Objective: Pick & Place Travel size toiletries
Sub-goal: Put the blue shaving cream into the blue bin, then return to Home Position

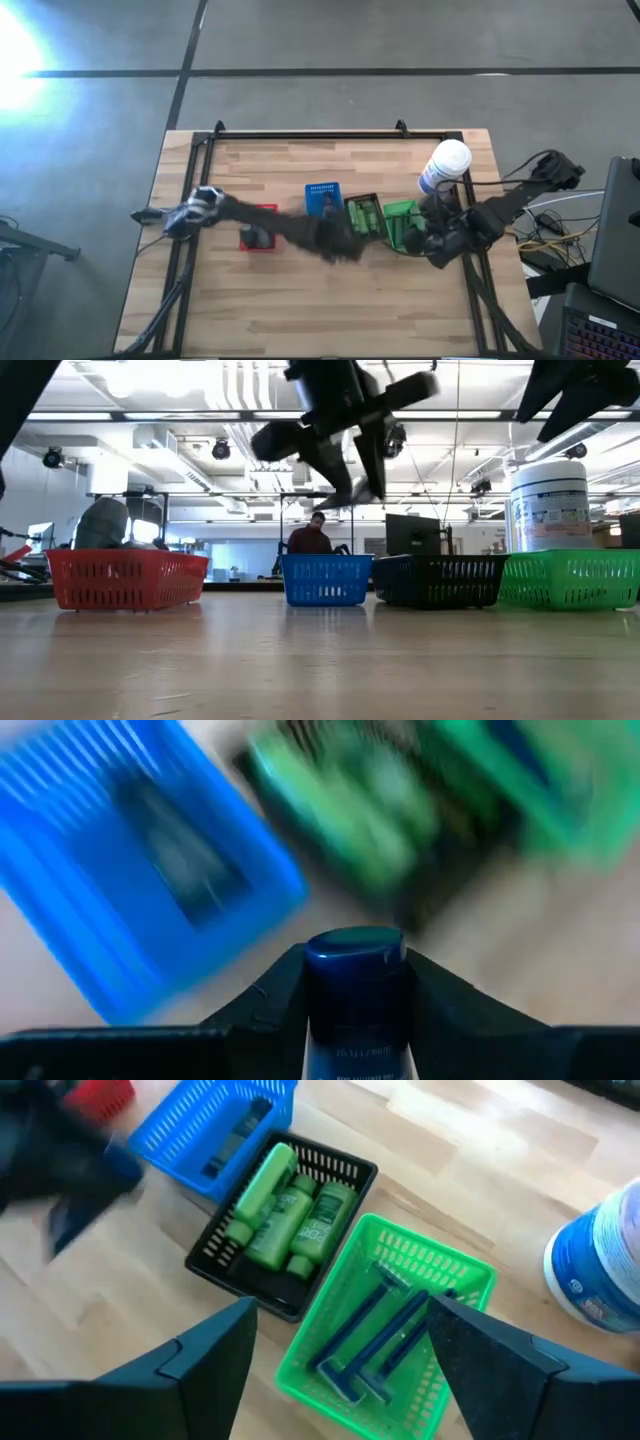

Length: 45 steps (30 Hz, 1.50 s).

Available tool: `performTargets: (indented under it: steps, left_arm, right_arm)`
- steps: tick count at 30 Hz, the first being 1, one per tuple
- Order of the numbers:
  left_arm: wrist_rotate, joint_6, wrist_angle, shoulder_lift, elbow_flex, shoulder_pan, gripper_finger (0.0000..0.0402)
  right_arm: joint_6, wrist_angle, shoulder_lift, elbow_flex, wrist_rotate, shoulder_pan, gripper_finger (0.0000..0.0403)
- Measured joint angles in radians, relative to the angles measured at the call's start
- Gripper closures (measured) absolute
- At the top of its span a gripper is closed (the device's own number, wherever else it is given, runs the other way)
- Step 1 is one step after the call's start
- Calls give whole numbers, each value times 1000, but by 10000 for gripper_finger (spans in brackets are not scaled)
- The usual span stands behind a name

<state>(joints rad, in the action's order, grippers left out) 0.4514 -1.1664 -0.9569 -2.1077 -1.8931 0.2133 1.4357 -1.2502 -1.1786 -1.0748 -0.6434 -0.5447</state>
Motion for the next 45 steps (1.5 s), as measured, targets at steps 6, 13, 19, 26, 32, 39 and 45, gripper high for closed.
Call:
performTargets:
  steps: [6, 13, 19, 26, 32, 39, 45]
  left_arm:
    - [25, 112, -2, 97, 53, -201, 275]
    - [-75, 145, 82, 94, 177, -310, 235]
    - [-164, 172, 77, 124, 193, -330, 86]
    - [-290, 595, -45, 296, 157, -303, 23]
    - [-309, 557, -167, 561, 199, -212, 20]
    - [-388, 752, 213, 979, 622, -112, 19]
    - [-522, 772, 617, 1392, 1123, -135, 19]
  right_arm:
    - [70, -11, -8, 5, -12, -19, 116]
    - [89, -1, -51, 5, 6, -21, 92]
    - [84, -1, -44, 5, 19, -21, 73]
    - [-269, -51, 23, -63, 23, -19, 60]
    - [-409, -133, 104, -253, 170, -24, 48]
    - [-728, 456, 287, -98, 198, -29, 47]
    - [-848, 1106, 456, 308, 327, 97, 64]
